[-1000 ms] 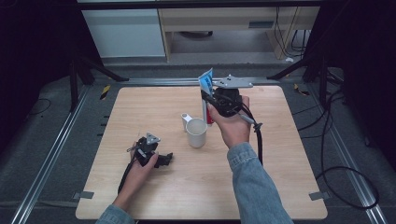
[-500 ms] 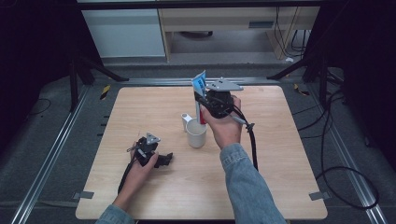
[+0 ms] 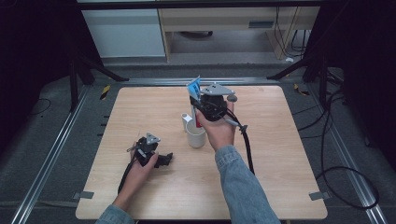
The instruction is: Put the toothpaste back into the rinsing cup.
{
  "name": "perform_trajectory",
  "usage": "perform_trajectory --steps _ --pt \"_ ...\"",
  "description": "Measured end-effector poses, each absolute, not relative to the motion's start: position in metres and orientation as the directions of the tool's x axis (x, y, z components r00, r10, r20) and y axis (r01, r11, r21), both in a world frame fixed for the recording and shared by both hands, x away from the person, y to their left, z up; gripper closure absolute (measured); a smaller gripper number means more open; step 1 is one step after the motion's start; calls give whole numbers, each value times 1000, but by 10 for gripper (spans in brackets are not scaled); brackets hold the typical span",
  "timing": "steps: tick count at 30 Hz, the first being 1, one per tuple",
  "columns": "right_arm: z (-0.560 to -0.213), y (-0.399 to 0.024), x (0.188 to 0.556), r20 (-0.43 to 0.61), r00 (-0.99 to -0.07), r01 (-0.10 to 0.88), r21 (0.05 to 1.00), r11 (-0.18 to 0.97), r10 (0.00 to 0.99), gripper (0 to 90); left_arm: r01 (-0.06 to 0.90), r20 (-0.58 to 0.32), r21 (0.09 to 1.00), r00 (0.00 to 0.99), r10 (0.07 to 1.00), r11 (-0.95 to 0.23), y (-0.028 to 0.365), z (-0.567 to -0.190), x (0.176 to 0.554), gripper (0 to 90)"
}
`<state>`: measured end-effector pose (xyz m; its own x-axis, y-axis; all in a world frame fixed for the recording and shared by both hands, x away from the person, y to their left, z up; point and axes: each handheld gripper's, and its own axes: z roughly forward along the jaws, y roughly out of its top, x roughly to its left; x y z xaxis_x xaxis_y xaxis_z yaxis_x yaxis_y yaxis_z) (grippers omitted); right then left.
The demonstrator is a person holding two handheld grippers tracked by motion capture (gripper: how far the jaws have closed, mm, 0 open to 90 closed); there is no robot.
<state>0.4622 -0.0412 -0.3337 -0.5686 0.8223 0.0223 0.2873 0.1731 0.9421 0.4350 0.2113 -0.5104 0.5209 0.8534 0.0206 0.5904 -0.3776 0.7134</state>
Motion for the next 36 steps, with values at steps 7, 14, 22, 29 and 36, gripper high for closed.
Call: perform_trajectory --steps 7,14,22,29,36 --pt "-354 -39 471 62 -559 322 935 148 827 722 590 23 711 524 851 -383 212 -510 435 0" --pt "-371 -39 474 79 -550 346 928 140 832 723 592 21 711 523 852 -380 211 -510 435 0" --pt "-389 -38 475 101 -543 366 922 126 834 723 592 23 709 525 851 -384 212 -510 435 0" --pt "-400 -39 476 135 -537 393 914 105 832 722 592 23 709 525 851 -384 212 -510 435 0" --pt "-409 -40 476 171 -534 419 904 83 828 721 592 23 709 525 851 -384 212 -510 435 0"
